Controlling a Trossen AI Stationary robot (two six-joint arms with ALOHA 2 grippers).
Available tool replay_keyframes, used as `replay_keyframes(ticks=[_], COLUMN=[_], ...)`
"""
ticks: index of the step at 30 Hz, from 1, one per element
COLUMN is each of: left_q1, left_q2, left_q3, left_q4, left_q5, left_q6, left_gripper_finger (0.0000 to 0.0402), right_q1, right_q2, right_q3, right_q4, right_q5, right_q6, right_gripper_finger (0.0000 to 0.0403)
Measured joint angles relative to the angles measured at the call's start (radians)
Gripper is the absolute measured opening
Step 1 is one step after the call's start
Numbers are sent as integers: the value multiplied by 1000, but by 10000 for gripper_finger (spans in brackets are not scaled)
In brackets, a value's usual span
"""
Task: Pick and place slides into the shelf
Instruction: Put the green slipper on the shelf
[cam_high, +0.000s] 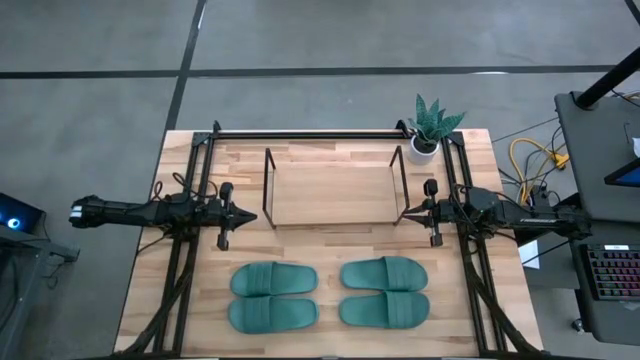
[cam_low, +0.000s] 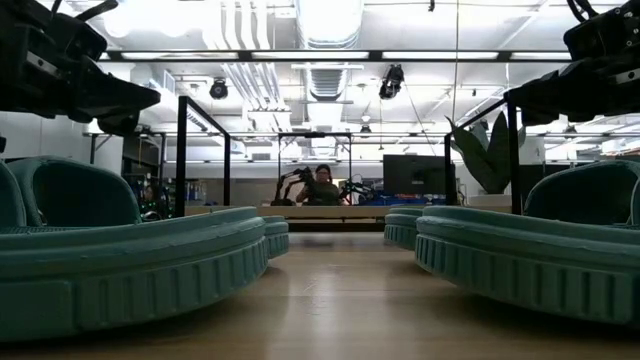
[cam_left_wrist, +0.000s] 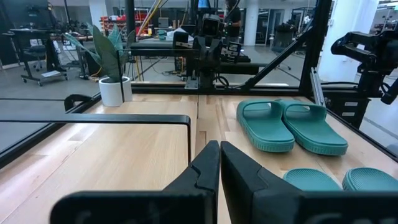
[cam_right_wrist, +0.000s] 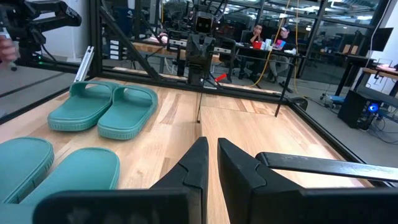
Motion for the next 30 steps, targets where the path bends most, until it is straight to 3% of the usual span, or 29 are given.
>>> replay_keyframes(ticks=[14, 18, 22, 25, 30], left_q1=[0, 0, 0, -1, -1], left_q2=[0, 0, 3, 32, 150], left_q3=[0, 0, 0, 0, 2], left_q4=[65, 222, 377, 423, 507], left_q5=[-1, -1, 0, 65, 187], left_q6=[12, 33, 58, 120, 158], left_gripper_finger=[0, 0, 0, 0, 2], right_q1=[0, 0, 0, 1, 1], right_q2=[0, 1, 5, 7, 13], right_q3=[0, 0, 0, 0, 0], right_q4=[7, 161, 362, 459, 467], right_q5=[0, -11, -141, -165, -166], right_q6=[32, 35, 76, 82, 45], right_gripper_finger=[27, 27, 27, 28, 44])
